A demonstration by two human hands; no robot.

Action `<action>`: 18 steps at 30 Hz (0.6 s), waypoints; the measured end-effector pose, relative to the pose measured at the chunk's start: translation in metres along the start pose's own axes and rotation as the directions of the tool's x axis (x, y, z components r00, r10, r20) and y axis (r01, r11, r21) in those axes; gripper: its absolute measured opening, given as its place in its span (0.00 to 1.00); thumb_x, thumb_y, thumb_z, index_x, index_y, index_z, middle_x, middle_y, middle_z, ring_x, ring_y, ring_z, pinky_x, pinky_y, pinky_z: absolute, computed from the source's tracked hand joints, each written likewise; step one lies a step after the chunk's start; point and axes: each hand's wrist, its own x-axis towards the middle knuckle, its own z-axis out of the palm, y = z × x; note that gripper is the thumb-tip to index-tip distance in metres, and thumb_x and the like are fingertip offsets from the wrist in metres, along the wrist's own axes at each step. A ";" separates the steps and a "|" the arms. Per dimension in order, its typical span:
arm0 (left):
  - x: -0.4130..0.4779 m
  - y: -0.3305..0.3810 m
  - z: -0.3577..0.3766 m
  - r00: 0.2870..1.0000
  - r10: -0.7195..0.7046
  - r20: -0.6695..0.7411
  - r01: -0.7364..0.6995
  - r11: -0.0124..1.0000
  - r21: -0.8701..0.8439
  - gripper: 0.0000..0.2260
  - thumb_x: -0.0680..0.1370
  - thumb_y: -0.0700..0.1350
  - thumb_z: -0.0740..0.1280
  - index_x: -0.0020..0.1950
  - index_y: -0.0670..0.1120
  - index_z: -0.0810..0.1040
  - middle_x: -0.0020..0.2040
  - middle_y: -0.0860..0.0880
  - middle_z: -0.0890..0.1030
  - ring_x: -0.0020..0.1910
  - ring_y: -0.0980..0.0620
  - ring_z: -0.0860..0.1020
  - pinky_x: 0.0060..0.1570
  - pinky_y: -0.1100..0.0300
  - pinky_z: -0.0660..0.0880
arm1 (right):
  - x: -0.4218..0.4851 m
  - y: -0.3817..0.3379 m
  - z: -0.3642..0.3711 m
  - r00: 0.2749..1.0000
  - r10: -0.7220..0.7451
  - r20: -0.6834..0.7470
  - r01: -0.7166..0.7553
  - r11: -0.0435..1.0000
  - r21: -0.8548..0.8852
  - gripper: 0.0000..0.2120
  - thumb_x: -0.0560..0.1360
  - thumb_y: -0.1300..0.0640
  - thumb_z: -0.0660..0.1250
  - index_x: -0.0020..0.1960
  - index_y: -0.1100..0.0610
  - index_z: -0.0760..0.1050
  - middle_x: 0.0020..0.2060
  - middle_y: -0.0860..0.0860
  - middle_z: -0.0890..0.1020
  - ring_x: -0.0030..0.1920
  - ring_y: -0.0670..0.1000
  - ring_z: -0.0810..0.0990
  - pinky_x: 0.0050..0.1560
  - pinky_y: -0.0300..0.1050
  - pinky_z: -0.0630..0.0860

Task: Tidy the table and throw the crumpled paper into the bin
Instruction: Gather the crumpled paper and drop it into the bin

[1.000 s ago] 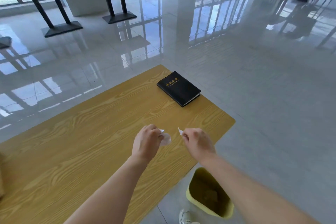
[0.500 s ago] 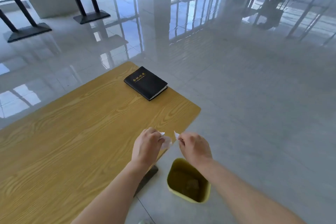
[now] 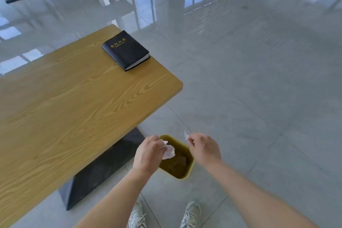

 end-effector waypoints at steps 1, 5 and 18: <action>-0.001 -0.001 0.011 1.000 -0.013 0.020 0.013 1.000 -0.007 0.09 0.79 0.49 0.68 0.55 0.49 0.84 0.52 0.53 0.80 0.48 0.55 0.76 0.51 0.64 0.76 | -0.003 0.006 0.009 1.000 0.005 0.019 -0.006 1.000 0.010 0.07 0.78 0.55 0.63 0.43 0.52 0.78 0.41 0.49 0.82 0.40 0.54 0.76 0.35 0.42 0.63; -0.002 -0.020 0.055 0.993 -0.081 0.082 0.083 0.996 -0.031 0.08 0.79 0.48 0.67 0.50 0.48 0.85 0.48 0.53 0.79 0.45 0.54 0.75 0.47 0.62 0.75 | -0.011 0.029 0.052 0.995 0.024 0.098 -0.025 1.000 0.016 0.07 0.79 0.54 0.63 0.49 0.51 0.80 0.46 0.49 0.83 0.47 0.55 0.79 0.38 0.42 0.64; 0.027 -0.092 0.169 0.967 -0.169 0.189 0.173 0.985 -0.003 0.09 0.78 0.43 0.66 0.46 0.41 0.85 0.46 0.46 0.82 0.45 0.49 0.79 0.46 0.58 0.75 | 0.004 0.085 0.175 0.972 0.113 0.204 -0.109 0.994 -0.030 0.07 0.79 0.55 0.62 0.50 0.50 0.79 0.47 0.48 0.82 0.48 0.55 0.79 0.39 0.44 0.68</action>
